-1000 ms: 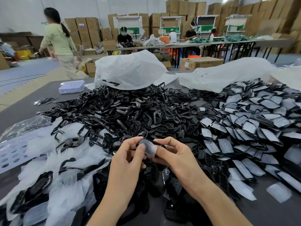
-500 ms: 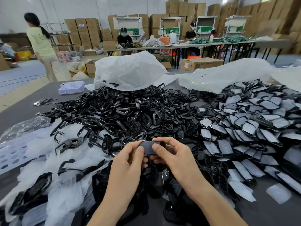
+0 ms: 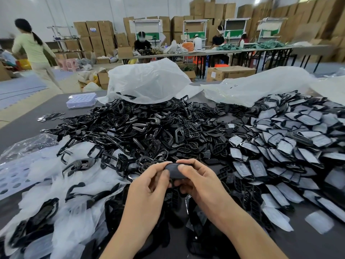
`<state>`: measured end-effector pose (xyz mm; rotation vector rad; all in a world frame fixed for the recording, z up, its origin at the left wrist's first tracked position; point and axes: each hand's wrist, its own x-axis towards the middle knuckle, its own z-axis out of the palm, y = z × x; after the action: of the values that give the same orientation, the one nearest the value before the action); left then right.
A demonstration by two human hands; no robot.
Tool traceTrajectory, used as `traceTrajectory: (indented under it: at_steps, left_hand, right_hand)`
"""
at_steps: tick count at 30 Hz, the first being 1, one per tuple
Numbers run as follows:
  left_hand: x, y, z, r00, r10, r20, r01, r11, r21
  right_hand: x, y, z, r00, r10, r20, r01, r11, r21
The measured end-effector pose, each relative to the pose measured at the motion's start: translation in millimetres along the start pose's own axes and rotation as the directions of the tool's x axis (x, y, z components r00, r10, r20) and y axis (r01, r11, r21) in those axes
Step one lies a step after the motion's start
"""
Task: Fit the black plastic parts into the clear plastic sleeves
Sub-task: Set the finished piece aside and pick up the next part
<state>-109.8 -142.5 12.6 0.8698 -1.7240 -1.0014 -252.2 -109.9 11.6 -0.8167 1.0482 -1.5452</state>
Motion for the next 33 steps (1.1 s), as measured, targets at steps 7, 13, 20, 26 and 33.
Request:
traceTrajectory:
  at_steps: [7, 13, 20, 26, 33]
  left_hand:
    - [-1.2, -4.5, 2.1, 0.998, 0.05, 0.04, -0.053, 0.996, 0.066]
    - [-1.1, -10.2, -1.3, 0.979, 0.164, 0.12, -0.189, 0.953, 0.235]
    - [-7.4, -0.6, -3.7, 0.96, 0.245, 0.133, -0.276, 0.898, 0.341]
    - [-9.6, 2.3, -2.4, 0.902, 0.333, 0.273, -0.43, 0.734, 0.525]
    - [-18.8, 4.1, 14.6, 0.854, 0.366, 0.369, -0.51, 0.726, 0.462]
  right_hand:
    - [0.9, 2.3, -3.6, 0.997, 0.0, 0.074, 0.003, 0.999, -0.045]
    - [-0.4, 2.8, -8.1, 0.997, -0.017, 0.078, 0.029, 0.989, -0.146]
    - [0.3, 0.2, -8.9, 0.996, -0.083, 0.014, 0.084, 0.99, -0.112]
    - [5.8, 3.5, -11.8, 0.985, -0.14, -0.1, 0.134, 0.989, -0.066]
    - [5.6, -0.3, -16.7, 0.983, -0.122, -0.14, 0.124, 0.992, 0.005]
